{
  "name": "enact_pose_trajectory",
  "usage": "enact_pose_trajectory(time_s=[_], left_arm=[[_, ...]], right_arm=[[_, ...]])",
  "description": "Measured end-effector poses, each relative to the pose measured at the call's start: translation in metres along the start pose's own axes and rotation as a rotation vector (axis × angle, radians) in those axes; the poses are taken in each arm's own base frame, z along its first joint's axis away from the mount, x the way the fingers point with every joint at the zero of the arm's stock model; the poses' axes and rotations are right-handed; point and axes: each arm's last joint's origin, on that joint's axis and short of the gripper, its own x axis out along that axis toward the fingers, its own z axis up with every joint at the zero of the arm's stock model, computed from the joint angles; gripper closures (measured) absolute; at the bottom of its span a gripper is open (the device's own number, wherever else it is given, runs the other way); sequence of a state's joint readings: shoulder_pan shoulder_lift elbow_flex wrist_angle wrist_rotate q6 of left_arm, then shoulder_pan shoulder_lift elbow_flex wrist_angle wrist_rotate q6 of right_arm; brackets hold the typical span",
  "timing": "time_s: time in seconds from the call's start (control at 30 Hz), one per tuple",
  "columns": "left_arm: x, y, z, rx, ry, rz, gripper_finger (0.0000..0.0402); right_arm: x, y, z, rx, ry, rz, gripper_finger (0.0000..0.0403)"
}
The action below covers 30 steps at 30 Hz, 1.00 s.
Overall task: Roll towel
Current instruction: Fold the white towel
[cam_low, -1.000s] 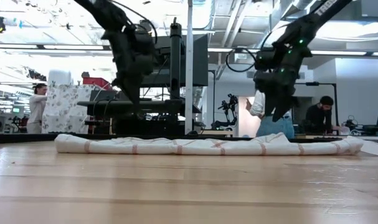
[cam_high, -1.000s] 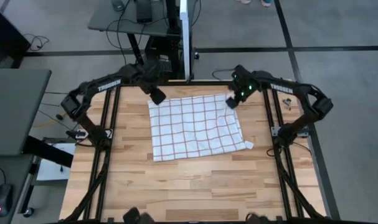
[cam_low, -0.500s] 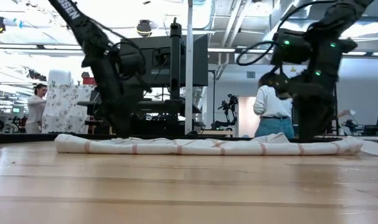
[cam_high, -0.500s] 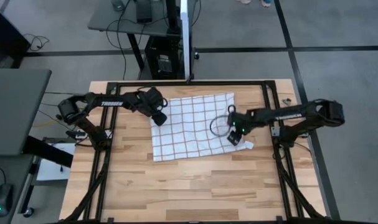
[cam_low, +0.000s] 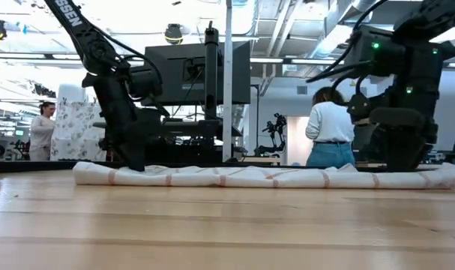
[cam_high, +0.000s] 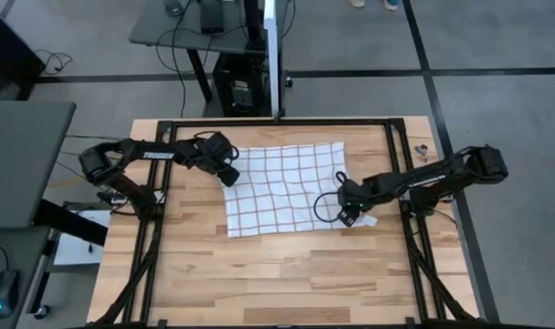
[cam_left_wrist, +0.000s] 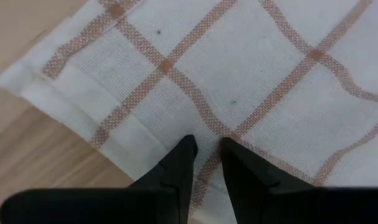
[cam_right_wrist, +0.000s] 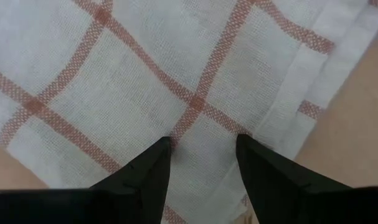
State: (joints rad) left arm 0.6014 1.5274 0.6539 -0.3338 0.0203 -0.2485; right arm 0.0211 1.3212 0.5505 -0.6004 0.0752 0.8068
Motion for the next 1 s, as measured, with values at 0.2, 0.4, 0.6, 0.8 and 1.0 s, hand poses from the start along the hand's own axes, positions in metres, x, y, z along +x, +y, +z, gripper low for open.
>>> enact_pose_trajectory(time_s=[0.2, 0.4, 0.6, 0.8, 1.0], left_arm=[[-0.044, -0.015, 0.037, 0.061, -0.172, -0.077, 0.0332], [-0.077, -0.047, 0.035, 0.128, -0.192, -0.251, 0.0332], [-0.06, -0.093, -0.003, 0.159, -0.034, -0.317, 0.0331], [-0.032, -0.125, -0.046, 0.207, 0.109, -0.251, 0.0331], [-0.012, -0.138, -0.076, 0.223, 0.201, -0.191, 0.0331]], right_arm=[[-0.023, 0.002, 0.024, -0.036, -0.096, 0.077, 0.0227], [-0.034, -0.007, 0.048, -0.005, -0.202, 0.102, 0.0227], [-0.021, -0.027, 0.079, 0.068, -0.291, 0.086, 0.0227], [0.006, -0.051, 0.094, 0.118, -0.225, 0.002, 0.0227], [0.024, -0.063, 0.096, 0.066, -0.128, -0.04, 0.0227]])
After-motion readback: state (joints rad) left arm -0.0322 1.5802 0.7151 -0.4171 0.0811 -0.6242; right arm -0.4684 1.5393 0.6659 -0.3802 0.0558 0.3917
